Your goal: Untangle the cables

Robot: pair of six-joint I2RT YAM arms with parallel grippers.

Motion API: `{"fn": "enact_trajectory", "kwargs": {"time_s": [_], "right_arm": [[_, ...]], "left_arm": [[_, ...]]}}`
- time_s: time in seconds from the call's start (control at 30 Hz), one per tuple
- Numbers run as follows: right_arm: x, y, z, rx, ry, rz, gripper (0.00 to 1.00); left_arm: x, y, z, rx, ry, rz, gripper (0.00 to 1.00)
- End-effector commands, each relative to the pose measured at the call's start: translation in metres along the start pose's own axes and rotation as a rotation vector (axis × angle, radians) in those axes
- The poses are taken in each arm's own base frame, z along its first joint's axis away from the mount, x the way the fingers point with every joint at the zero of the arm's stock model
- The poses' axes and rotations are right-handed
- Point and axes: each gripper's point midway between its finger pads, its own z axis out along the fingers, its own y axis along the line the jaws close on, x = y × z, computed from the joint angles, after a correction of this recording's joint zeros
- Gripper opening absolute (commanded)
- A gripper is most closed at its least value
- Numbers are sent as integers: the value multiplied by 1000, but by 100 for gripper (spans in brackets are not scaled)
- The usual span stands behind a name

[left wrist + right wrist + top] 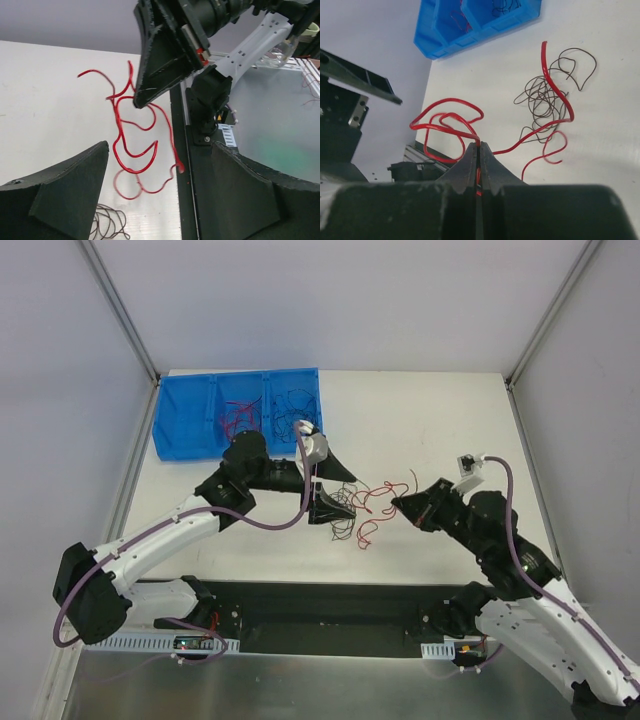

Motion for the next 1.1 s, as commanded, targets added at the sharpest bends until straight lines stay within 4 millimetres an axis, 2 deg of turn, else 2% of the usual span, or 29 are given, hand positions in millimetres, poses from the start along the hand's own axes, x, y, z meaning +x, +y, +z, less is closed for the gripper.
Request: {"fn": "enact_trajectory", "kwargs": {"time_s": [0.0, 0.2, 0.37, 0.5, 0.6, 0.77, 0.8, 0.83, 0.9, 0.93, 0.97, 1.03, 1.07], "right_arm": [[-24, 29, 9, -95, -89, 178, 1], [-11, 69, 22, -254, 52, 252, 1], [-7, 83, 27, -325, 90, 296, 1], [-5, 89, 27, -370, 111, 334, 1], [-6, 95, 24, -399, 114, 335, 1], [-2, 92, 23, -396, 119, 328, 1], [-1, 89, 23, -388, 119, 320, 1], [0, 86, 23, -374, 117, 300, 1], [4, 73, 22, -315, 105, 266, 1], [3, 69, 21, -302, 95, 244, 4], [5, 62, 20, -273, 91, 216, 17], [6, 45, 16, -181, 90, 119, 54], [5, 32, 10, -105, 89, 69, 62]], "left_arm": [[2, -26, 11, 127, -12, 40, 81], [16, -31, 21, 135, 24, 31, 83], [23, -17, 24, 64, 58, 20, 84], [27, -12, 25, 42, 82, 12, 79], [30, -9, 27, 48, 105, -2, 64], [29, -10, 27, 48, 106, 10, 17], [28, -10, 26, 41, 103, 15, 6], [28, -9, 25, 31, 102, 17, 0], [27, -9, 24, 26, 96, 49, 0], [26, -9, 23, 25, 94, 53, 0], [26, -8, 23, 20, 93, 53, 0], [26, -6, 23, 11, 94, 57, 0], [28, -5, 23, 6, 101, 56, 0]]}}
